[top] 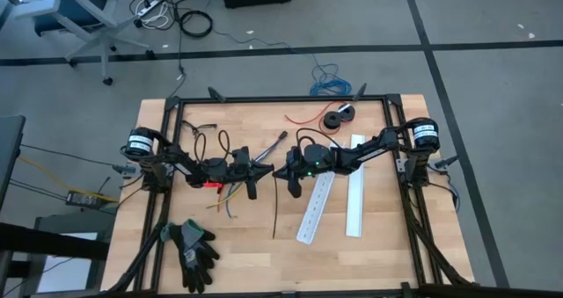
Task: Ziptie cables
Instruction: Wrap the cable wires with the black zip tie
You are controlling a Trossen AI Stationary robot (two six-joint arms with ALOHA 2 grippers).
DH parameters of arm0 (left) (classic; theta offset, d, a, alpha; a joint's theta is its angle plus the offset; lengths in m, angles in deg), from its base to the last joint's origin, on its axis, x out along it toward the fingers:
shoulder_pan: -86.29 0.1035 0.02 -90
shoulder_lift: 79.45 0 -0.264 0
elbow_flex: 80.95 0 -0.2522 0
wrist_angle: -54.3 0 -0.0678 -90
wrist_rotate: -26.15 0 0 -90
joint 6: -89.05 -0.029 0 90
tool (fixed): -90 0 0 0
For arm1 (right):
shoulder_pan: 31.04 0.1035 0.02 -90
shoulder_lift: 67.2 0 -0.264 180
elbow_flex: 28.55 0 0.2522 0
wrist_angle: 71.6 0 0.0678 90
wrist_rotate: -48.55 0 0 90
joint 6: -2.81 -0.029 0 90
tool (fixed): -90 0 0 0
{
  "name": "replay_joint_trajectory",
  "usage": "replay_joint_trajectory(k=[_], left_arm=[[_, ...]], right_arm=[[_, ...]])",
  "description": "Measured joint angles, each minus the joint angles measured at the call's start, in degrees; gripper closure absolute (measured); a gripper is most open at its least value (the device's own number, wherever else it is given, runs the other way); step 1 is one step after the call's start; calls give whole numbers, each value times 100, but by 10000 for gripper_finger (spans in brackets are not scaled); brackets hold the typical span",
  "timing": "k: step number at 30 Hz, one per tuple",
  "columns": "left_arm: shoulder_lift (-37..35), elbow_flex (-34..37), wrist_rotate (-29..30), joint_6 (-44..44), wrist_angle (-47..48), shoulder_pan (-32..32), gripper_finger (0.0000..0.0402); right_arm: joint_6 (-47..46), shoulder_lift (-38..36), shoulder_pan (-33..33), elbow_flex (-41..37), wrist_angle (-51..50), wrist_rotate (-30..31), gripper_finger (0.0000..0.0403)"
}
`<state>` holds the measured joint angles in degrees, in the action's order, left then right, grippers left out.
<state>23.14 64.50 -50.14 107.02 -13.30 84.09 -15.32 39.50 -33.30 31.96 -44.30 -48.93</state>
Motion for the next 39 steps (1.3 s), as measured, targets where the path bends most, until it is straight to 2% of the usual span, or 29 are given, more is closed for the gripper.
replay_joint_trajectory(k=[6, 16, 20, 23, 29, 35, 39], left_arm=[[0, 8, 0, 39, 20, 0, 400], [-1, 400, 1, 748, 217, 1, 401], [0, 499, -4, 982, 227, 66, 401], [0, 494, -5, 1115, 293, 154, 401], [-1, 492, -180, 1182, 319, 279, 401], [0, 492, -210, 1560, 324, 365, 401], [0, 490, -462, 1910, 290, 442, 401]], right_arm=[[370, 2, 30, -1, -1, 26, 393], [900, 7, 69, -2, -216, 37, 316], [1616, 6, 206, -2, -233, 117, 302], [2603, 6, 440, -2, -398, 571, 301], [4570, 9, 882, 85, -532, 2136, 310], [5418, 9, 946, 435, -1047, 2274, 325], [6009, 9, 974, 606, -1372, 2313, 326]])
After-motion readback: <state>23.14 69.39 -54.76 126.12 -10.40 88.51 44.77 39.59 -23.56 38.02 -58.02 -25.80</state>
